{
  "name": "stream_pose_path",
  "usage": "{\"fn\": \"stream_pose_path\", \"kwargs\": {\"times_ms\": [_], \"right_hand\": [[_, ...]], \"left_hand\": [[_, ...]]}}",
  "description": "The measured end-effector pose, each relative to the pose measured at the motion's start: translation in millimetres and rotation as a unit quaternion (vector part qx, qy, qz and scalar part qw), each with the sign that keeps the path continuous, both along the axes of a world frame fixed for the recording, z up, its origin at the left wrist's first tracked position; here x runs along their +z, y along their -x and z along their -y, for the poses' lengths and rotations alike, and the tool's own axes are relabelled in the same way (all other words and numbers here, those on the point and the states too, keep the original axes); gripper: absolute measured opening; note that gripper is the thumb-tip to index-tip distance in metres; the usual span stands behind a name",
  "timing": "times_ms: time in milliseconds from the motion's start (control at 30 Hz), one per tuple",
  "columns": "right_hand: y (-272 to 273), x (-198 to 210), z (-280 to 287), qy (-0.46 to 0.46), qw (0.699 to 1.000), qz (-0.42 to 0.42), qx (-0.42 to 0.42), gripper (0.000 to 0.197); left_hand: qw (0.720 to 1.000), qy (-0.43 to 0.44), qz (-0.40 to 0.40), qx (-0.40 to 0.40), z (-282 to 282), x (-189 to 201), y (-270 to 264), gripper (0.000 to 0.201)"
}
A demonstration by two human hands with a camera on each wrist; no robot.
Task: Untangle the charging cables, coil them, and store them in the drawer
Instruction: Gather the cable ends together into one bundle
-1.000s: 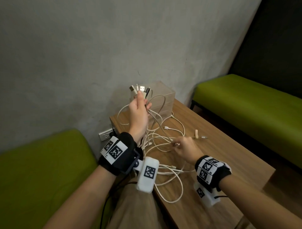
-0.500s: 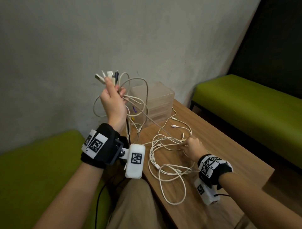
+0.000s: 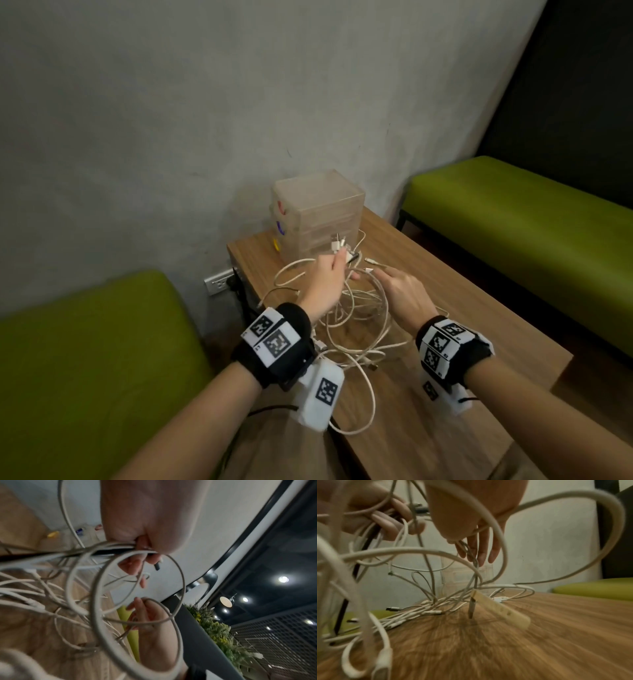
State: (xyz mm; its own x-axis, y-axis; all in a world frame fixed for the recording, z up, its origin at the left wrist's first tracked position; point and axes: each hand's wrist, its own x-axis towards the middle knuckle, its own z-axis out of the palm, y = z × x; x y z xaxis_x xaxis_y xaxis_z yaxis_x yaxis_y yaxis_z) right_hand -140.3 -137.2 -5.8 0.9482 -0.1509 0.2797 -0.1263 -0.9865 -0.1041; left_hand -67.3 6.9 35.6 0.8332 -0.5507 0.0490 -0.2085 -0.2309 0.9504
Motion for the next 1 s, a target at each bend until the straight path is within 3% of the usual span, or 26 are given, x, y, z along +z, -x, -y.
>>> {"fn": "stream_pose_path", "kwargs": {"times_ms": [67,267,433,533,700,800,900,1000], "right_hand": [[1,0,-2,0.005,1.0,0.012,-0.001,0.019],[-2,8,-11,0.061,0.997,0.037,-0.017,0.016],[0,9,-14,0.129,0.989,0.059,-0.03,0.019],[2,4,-17,0.136,0.988,0.066,-0.034,0.031],[1,-4,-15,0.145,0.987,0.06,-0.021,0.044],[3,-9,-10,0.151,0.987,0.055,-0.025,0.047],[6,-10,-10,0.137,0.987,0.084,-0.026,0.031],[6,-8,-12,0.12,0.986,0.11,-0.035,0.02]], "left_hand": [[0.998,-0.052,0.016,-0.011,7,-2,3,0.049],[0.994,-0.073,-0.074,-0.027,17,-4,12,0.044],[0.986,-0.009,-0.169,0.009,18,-5,7,0.042],[0.978,0.012,-0.204,0.045,20,-9,3,0.039],[0.941,0.108,-0.316,0.059,21,-5,4,0.037],[0.945,0.108,-0.308,0.032,17,0,1,0.039],[0.968,-0.01,-0.246,-0.036,16,0,2,0.039],[0.963,0.001,-0.266,-0.039,17,0,4,0.037]]}}
